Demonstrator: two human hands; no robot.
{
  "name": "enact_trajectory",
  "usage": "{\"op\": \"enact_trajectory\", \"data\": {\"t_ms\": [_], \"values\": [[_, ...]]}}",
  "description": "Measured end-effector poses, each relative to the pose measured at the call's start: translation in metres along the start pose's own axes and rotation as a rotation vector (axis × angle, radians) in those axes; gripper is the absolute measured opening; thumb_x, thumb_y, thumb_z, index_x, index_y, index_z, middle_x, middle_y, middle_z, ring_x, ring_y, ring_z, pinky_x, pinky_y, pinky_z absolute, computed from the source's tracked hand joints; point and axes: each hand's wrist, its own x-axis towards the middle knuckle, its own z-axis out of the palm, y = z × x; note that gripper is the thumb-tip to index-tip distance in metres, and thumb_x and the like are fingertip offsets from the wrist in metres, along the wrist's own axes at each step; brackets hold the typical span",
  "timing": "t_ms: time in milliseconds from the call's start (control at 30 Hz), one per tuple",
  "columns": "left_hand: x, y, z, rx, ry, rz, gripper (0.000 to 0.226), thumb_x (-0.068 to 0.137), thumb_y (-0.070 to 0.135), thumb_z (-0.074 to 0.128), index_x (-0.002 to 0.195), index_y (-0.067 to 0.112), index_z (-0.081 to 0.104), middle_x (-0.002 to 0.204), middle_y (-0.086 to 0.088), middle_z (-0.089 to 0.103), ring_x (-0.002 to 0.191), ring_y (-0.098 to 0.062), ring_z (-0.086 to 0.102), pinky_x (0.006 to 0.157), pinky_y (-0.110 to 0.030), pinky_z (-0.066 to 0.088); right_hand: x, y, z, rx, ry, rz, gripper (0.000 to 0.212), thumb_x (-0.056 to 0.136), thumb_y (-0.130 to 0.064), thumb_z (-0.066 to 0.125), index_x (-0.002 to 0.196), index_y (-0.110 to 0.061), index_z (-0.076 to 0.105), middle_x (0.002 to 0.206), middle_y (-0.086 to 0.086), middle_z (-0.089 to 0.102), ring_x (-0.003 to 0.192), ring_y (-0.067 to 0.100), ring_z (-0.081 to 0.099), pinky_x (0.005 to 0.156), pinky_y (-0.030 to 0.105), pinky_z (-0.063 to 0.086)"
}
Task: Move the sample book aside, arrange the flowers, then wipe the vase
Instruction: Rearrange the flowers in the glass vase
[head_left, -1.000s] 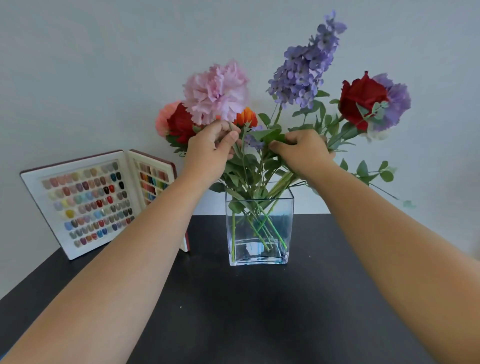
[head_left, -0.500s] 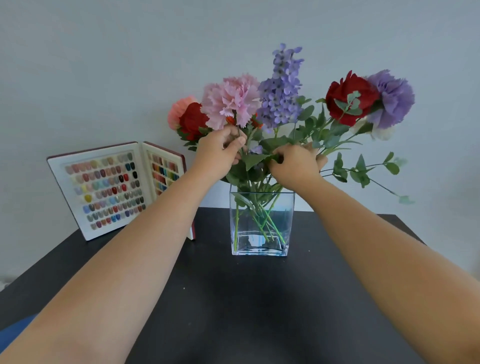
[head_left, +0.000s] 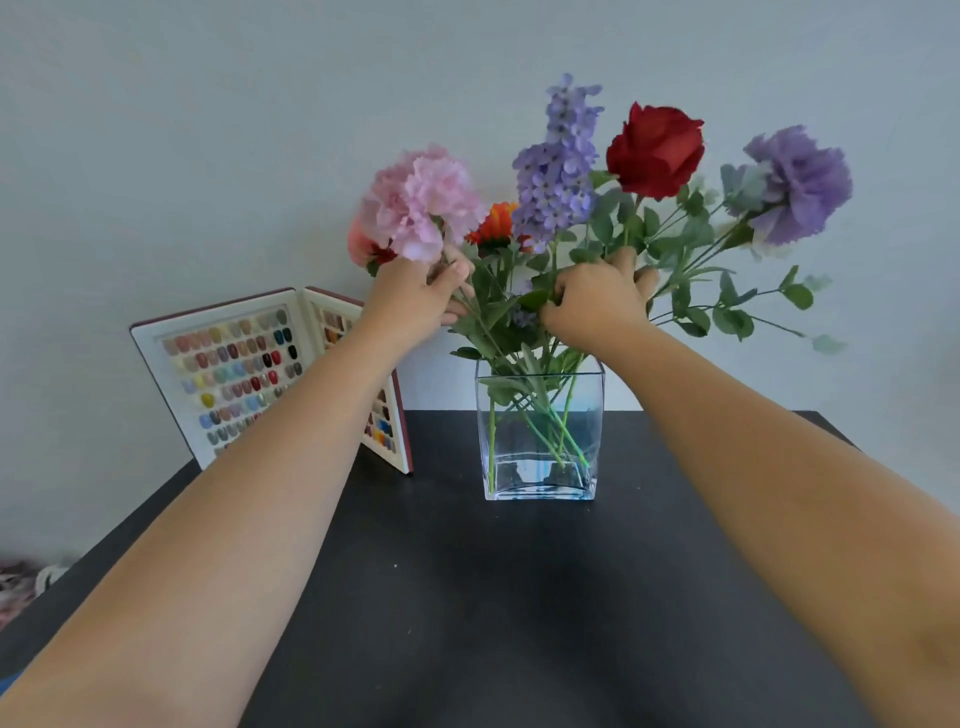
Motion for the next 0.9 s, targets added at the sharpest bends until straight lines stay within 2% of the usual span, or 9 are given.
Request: {"op": "enact_trajectory", "data": {"t_ms": [133,300,433,500,567,667,767,833,900], "values": [[0.017,0.008,0.004,0.035,0.002,0.021,0.012,0.100,0.024,0.052,0.101,0.016,0.061,0.086,0.003,0.071,0.066,-0.006,0.070,0.060,-0.020,0.057,0.005,-0.010,0.002,-0.103,-0.045,-0.044,0.023,0.075,-0.038,0.057,0.078,-0.016,0.060,0.087,0.007,0.047,0.119,0.032,0.026,0.096,0.052,0.022],[0.021,-0.005,0.008,-0.063,0.015,-0.082,0.012,0.100,0.023,0.051,0.107,0.016,0.059,0.083,0.001,0.070,0.056,-0.003,0.067,0.058,-0.018,0.055,0.001,-0.013,0.018,-0.179,-0.103,-0.064,0.020,0.079,-0.038,0.057,0.081,-0.019,0.061,0.094,0.000,0.045,0.120,0.034,0.028,0.096,0.052,0.021],[0.011,-0.019,0.003,-0.193,0.098,-0.124,0.006,0.097,0.027,0.057,0.097,0.022,0.060,0.086,-0.003,0.071,0.059,-0.007,0.069,0.060,-0.022,0.057,-0.003,-0.015,0.019,-0.141,-0.123,-0.133,0.018,0.084,-0.035,0.057,0.092,-0.025,0.070,0.097,0.000,0.051,0.118,0.032,0.032,0.096,0.049,0.022],[0.000,-0.027,0.008,-0.233,0.180,-0.111,0.010,0.095,0.031,0.060,0.100,0.022,0.060,0.091,-0.007,0.070,0.064,-0.010,0.071,0.063,-0.026,0.059,-0.010,-0.007,0.020,-0.122,-0.048,-0.185,0.020,0.086,-0.040,0.058,0.095,-0.029,0.072,0.105,0.003,0.053,0.115,0.032,0.035,0.093,0.045,0.024],[-0.014,-0.033,0.017,-0.318,0.251,-0.094,0.019,0.091,0.031,0.065,0.106,0.023,0.055,0.091,-0.004,0.069,0.069,-0.013,0.072,0.066,-0.032,0.061,-0.022,0.005,0.023,-0.062,0.050,-0.252,0.027,0.087,-0.042,0.059,0.108,-0.027,0.069,0.114,0.009,0.051,0.116,0.034,0.037,0.095,0.041,0.027],[-0.037,-0.042,0.033,-0.327,0.283,-0.027,0.049,0.086,0.032,0.070,0.125,0.021,0.041,0.098,0.007,0.066,0.078,-0.016,0.072,0.069,-0.034,0.060,-0.050,0.025,0.028,0.142,0.181,-0.431,0.041,0.088,-0.028,0.064,0.125,-0.012,0.061,0.128,0.018,0.052,0.119,0.039,0.042,0.101,0.040,0.032],[-0.053,-0.047,0.042,-0.211,0.268,0.056,0.051,0.084,0.034,0.070,0.124,0.031,0.038,0.110,0.010,0.061,0.087,-0.010,0.069,0.078,-0.024,0.054,-0.080,0.046,0.032,0.330,0.294,-0.463,0.040,0.084,-0.016,0.070,0.123,-0.006,0.063,0.137,0.021,0.047,0.120,0.034,0.049,0.098,0.036,0.041],[-0.061,-0.049,0.043,-0.145,0.286,0.095,0.053,0.085,0.031,0.071,0.127,0.031,0.039,0.118,0.006,0.057,0.101,-0.008,0.063,0.084,-0.019,0.049,-0.102,0.060,0.038,0.455,0.391,-0.421,0.027,0.085,-0.012,0.066,0.112,-0.011,0.071,0.141,0.018,0.043,0.103,0.026,0.060,0.080,0.033,0.051],[-0.068,-0.051,0.044,-0.067,0.355,0.114,0.057,0.085,0.034,0.072,0.128,0.030,0.035,0.125,-0.001,0.051,0.115,-0.014,0.053,0.096,-0.030,0.045,-0.124,0.074,0.044,0.520,0.497,-0.371,0.022,0.083,-0.014,0.058,0.093,-0.016,0.077,0.139,0.003,0.048,0.101,0.019,0.061,0.067,0.028,0.051]]}}
